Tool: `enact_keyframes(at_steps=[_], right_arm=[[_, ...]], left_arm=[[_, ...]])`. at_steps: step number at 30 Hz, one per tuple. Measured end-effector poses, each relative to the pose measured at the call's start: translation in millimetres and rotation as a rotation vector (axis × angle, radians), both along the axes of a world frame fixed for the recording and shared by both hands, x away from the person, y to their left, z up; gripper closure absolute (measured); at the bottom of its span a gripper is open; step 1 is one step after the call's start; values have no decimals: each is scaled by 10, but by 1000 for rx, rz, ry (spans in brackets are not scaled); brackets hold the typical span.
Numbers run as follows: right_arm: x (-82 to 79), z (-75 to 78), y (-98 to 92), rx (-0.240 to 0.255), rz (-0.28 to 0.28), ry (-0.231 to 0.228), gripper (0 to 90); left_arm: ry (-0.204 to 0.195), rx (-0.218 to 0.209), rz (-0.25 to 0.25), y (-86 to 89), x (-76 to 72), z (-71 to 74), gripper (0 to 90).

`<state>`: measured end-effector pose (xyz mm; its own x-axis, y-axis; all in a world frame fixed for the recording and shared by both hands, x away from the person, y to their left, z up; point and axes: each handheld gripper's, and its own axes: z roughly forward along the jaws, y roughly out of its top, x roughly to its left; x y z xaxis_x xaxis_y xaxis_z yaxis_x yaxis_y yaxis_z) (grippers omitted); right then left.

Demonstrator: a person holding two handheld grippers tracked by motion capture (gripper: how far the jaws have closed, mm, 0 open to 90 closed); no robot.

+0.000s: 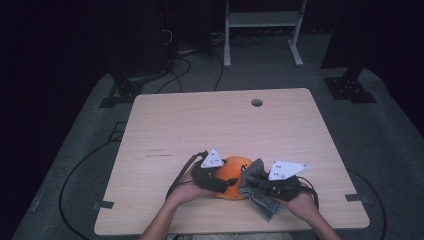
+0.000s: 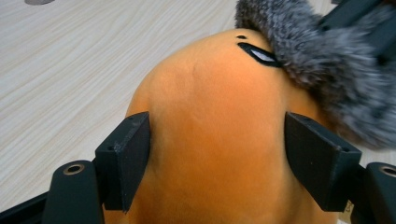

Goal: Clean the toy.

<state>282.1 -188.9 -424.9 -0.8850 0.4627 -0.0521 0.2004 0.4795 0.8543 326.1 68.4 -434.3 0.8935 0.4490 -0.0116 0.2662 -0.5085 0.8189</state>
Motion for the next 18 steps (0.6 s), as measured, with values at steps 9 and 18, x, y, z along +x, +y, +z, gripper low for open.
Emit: enact_keyframes(at_steps=[9, 18], right_arm=[[50, -41, -144, 11, -69, 16, 794], [164, -88, -331, -7, -162, 55, 793]], left_arm=[[-38, 63, -125, 19, -99, 230, 171], [-86, 78, -87, 17, -68, 141, 298]])
